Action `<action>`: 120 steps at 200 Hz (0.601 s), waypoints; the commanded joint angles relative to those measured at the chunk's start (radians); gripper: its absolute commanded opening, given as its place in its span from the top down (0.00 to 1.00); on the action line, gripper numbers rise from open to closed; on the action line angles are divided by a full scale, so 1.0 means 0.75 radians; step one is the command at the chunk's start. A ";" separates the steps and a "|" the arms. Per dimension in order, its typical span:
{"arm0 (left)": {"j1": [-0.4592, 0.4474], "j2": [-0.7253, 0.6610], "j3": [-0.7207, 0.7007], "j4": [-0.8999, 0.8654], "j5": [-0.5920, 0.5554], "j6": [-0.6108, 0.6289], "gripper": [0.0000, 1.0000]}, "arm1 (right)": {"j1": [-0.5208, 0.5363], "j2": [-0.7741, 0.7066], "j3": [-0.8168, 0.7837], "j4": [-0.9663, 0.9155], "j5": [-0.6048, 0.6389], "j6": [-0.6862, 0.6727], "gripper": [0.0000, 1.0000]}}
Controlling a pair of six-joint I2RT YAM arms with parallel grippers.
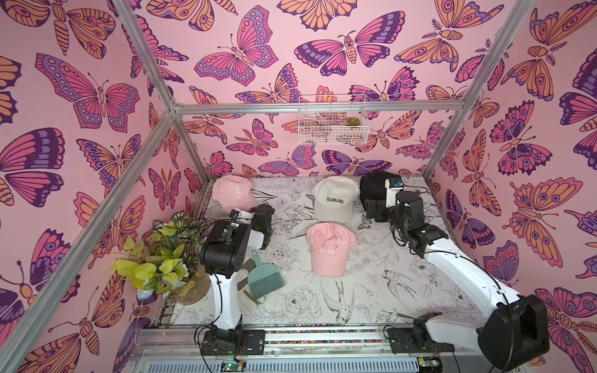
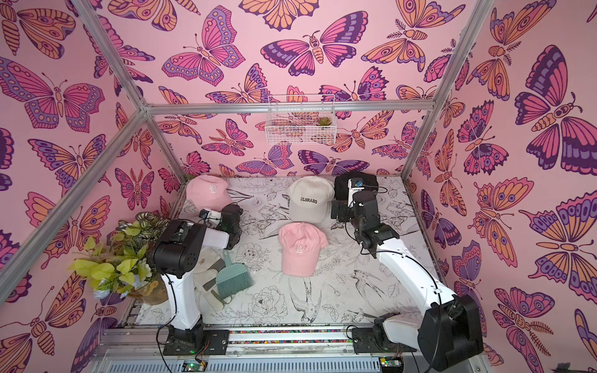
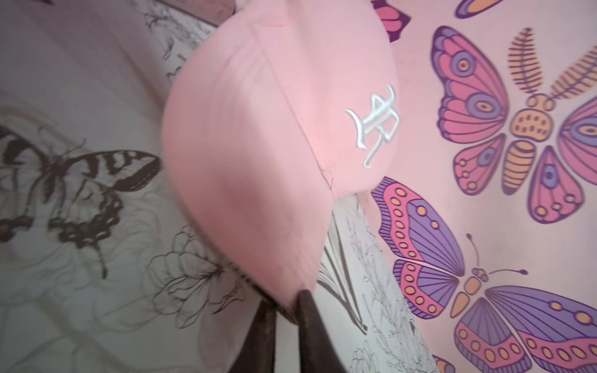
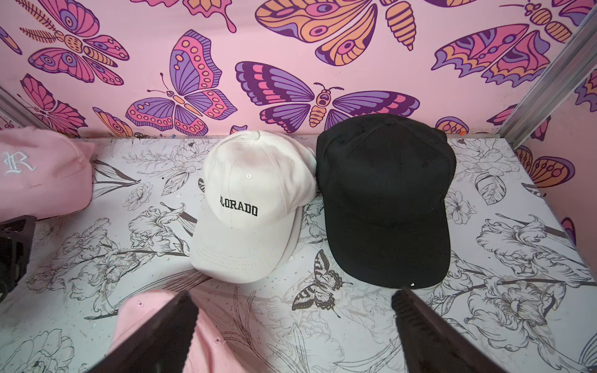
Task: Stack the baseball caps by color
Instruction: Pick up the baseball cap at the corner of the board.
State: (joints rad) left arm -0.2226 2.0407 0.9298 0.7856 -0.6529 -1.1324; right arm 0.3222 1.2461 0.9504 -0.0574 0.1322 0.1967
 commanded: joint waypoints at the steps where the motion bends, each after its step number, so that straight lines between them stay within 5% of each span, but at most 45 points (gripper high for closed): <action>1: 0.006 -0.045 -0.011 -0.008 0.038 0.181 0.99 | -0.004 -0.005 -0.015 0.002 0.043 -0.015 0.02; 62: 0.008 -0.258 -0.045 -0.074 0.570 0.592 1.00 | -0.018 -0.038 -0.141 0.209 0.241 0.182 0.01; 120: 0.015 -0.583 -0.001 -0.444 1.207 0.701 1.00 | -0.106 0.008 -0.118 0.304 -0.192 0.363 0.00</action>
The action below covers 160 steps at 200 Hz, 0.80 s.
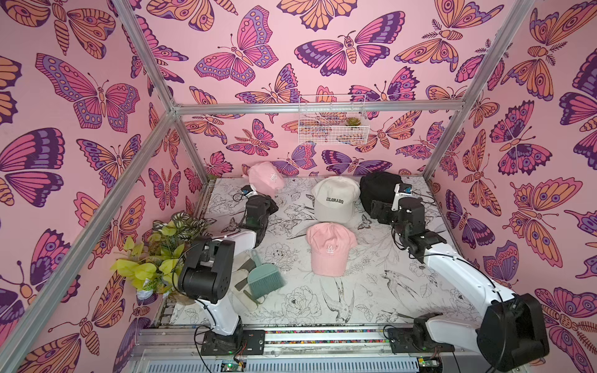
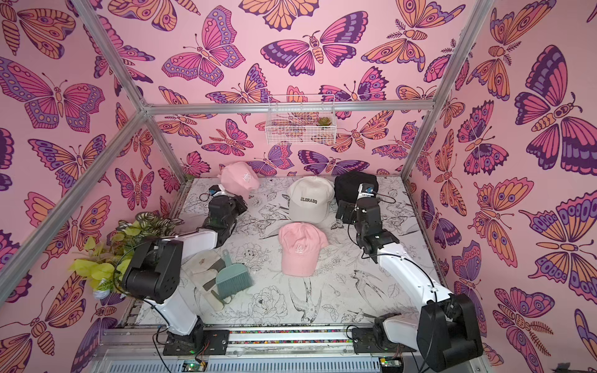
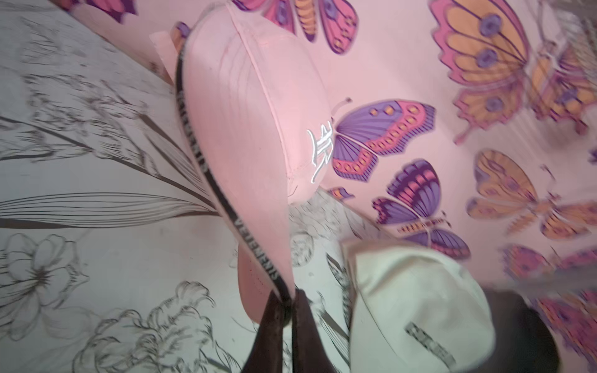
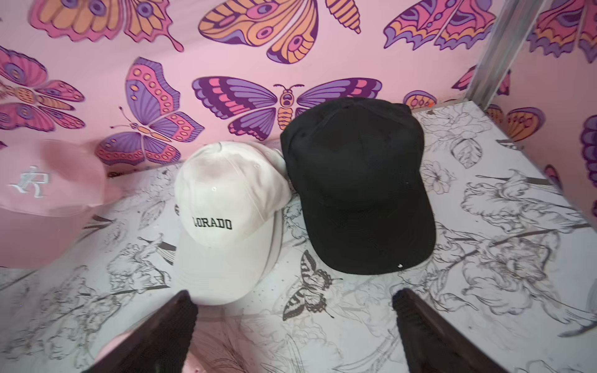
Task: Stack the baseball caps by color
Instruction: Pick up the baseball cap at the corner of the board, then place the baseball cap on the baseball cap.
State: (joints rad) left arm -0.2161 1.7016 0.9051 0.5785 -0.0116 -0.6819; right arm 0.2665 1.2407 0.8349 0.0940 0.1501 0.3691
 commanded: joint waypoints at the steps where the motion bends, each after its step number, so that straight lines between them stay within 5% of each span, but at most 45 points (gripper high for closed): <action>1: 0.006 -0.135 0.032 -0.172 0.362 0.102 1.00 | -0.034 0.018 0.036 0.106 -0.225 0.140 0.00; 64: 0.056 -0.342 0.194 -0.614 0.887 0.142 1.00 | -0.156 0.065 0.100 0.226 -0.620 0.448 0.02; 103: 0.115 -0.383 0.260 -0.618 1.242 0.067 1.00 | -0.200 0.078 0.146 0.278 -0.810 0.538 0.02; 160: 0.114 -0.361 0.279 -0.391 1.511 -0.164 1.00 | -0.213 0.149 0.151 0.587 -1.122 0.766 0.03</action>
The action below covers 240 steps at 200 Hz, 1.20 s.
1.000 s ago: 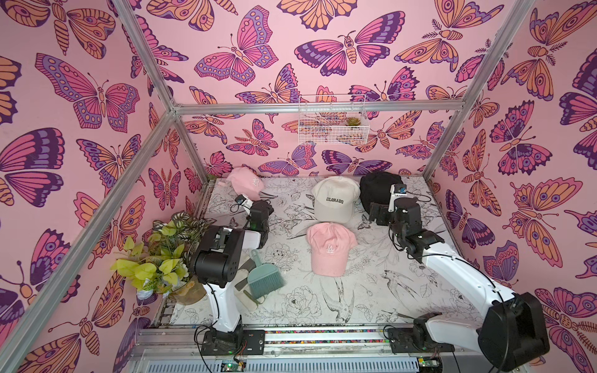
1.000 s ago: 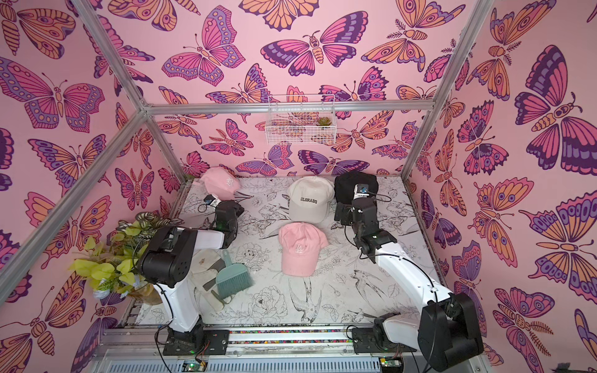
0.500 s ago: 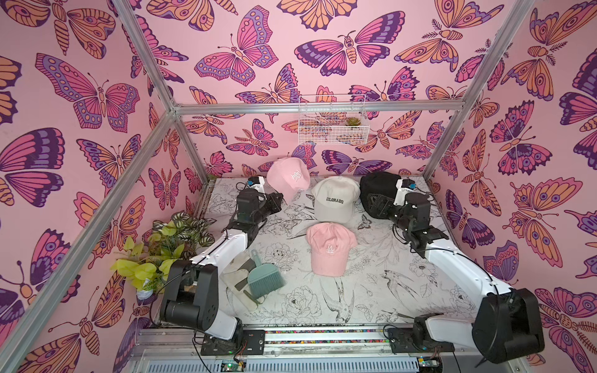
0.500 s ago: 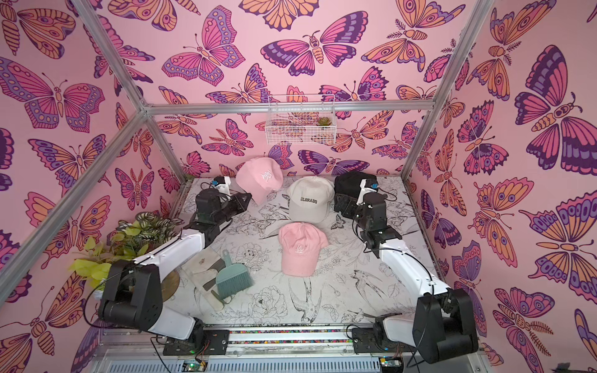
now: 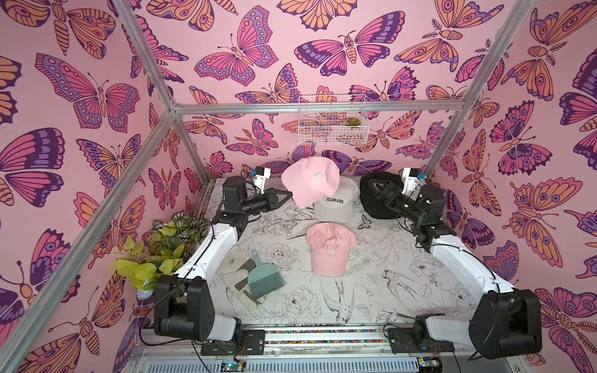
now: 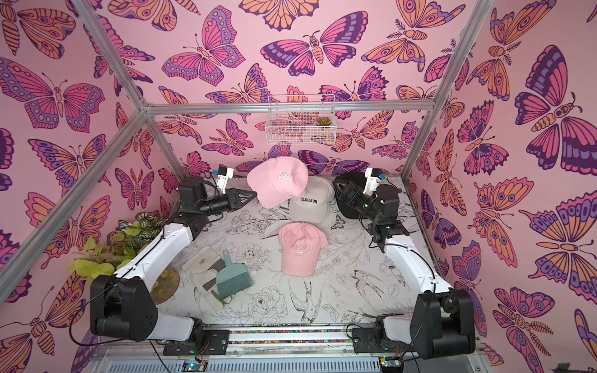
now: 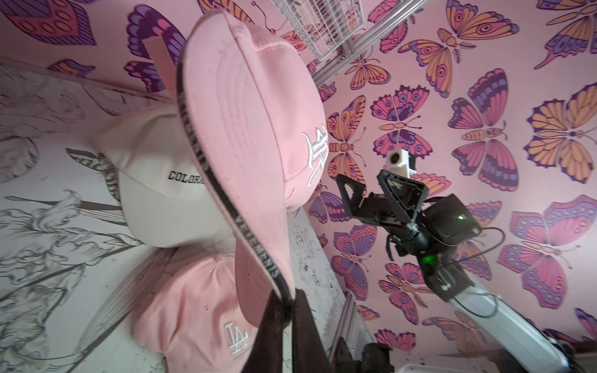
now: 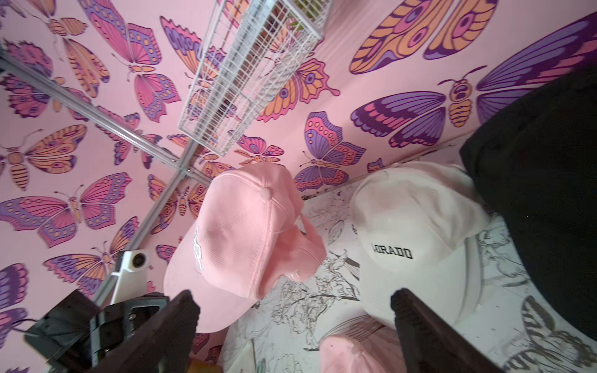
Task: Stack the baseball caps by color
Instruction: Place the baseball cap on the baseball cap.
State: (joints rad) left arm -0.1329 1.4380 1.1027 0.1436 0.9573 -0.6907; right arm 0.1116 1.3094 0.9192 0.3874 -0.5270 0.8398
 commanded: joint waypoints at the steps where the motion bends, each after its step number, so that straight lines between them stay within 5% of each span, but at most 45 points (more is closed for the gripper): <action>1: 0.003 -0.008 0.014 0.193 0.223 -0.160 1.00 | -0.007 0.061 0.041 0.200 -0.225 0.140 0.03; 46: -0.028 0.052 -0.004 0.451 0.310 -0.365 1.00 | 0.017 0.193 0.079 0.380 -0.344 0.311 0.02; 165: -0.120 0.215 0.062 0.658 0.390 -0.542 1.00 | 0.134 0.386 0.175 0.726 -0.395 0.489 0.02; 185: -0.112 0.245 0.057 0.671 0.392 -0.550 1.00 | 0.134 0.404 0.173 0.898 -0.408 0.579 0.10; 207: -0.090 0.283 0.050 0.634 0.369 -0.532 1.00 | 0.135 0.408 0.174 1.125 -0.454 0.706 0.32; 240: -0.073 0.347 0.053 0.614 0.343 -0.528 1.00 | 0.149 0.361 0.196 1.137 -0.528 0.725 0.45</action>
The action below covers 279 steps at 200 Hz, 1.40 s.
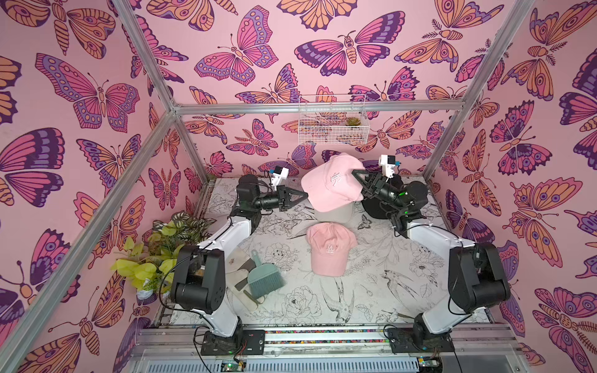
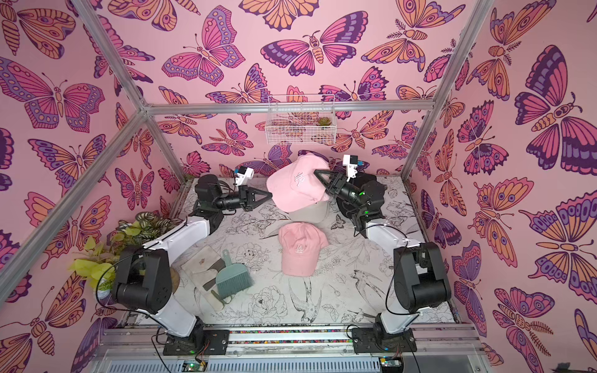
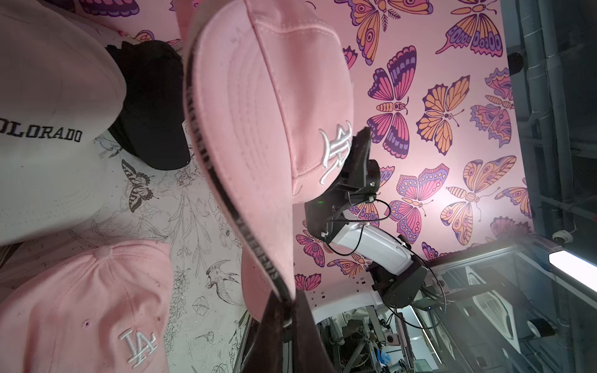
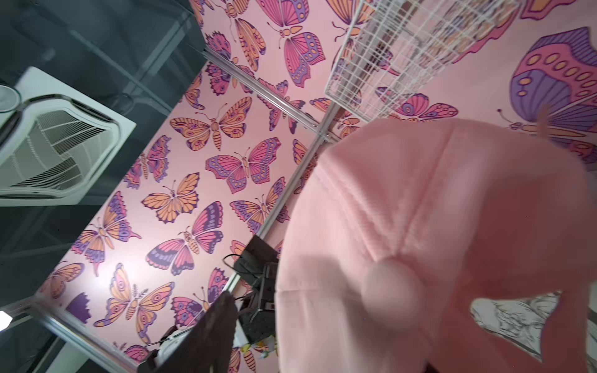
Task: Stack the baseball caps by color
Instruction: Place the baseball cap on the baseball cap.
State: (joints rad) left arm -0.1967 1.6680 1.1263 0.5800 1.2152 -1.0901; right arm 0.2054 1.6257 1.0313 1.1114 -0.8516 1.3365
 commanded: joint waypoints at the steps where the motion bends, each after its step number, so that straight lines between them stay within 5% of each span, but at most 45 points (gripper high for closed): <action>1: 0.012 0.043 0.022 0.032 0.000 0.004 1.00 | 0.025 -0.061 0.047 0.171 -0.096 0.062 0.45; 57: 0.014 0.084 0.040 0.004 -0.005 0.020 1.00 | 0.045 -0.152 0.025 0.023 -0.112 -0.080 0.64; 100: 0.015 0.103 0.035 -0.017 0.005 0.061 1.00 | 0.046 -0.175 0.040 -0.105 -0.093 -0.185 0.98; 115: 0.024 0.106 0.034 -0.093 -0.027 0.136 1.00 | 0.045 -0.193 0.057 -0.230 -0.106 -0.302 1.00; 150: 0.044 0.030 0.022 -0.499 -0.309 0.502 0.52 | 0.045 -0.256 0.143 -0.846 -0.184 -0.888 1.00; 182: 0.046 -0.123 -0.077 -0.526 -0.564 0.677 0.01 | 0.057 -0.287 0.187 -1.237 -0.184 -1.353 1.00; 234: 0.041 -0.272 -0.105 -0.525 -0.504 0.980 0.00 | 0.152 -0.280 0.371 -1.885 -0.171 -2.033 1.00; 279: -0.010 -0.424 -0.164 -0.533 -0.266 1.379 0.00 | 0.363 -0.324 0.454 -2.555 -0.151 -2.968 1.00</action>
State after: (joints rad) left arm -0.1780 1.4055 1.0378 0.2001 0.8692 -0.2863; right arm 0.4126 1.4193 1.3518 -0.4450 -0.9577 -0.3916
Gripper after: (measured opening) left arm 0.999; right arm 0.076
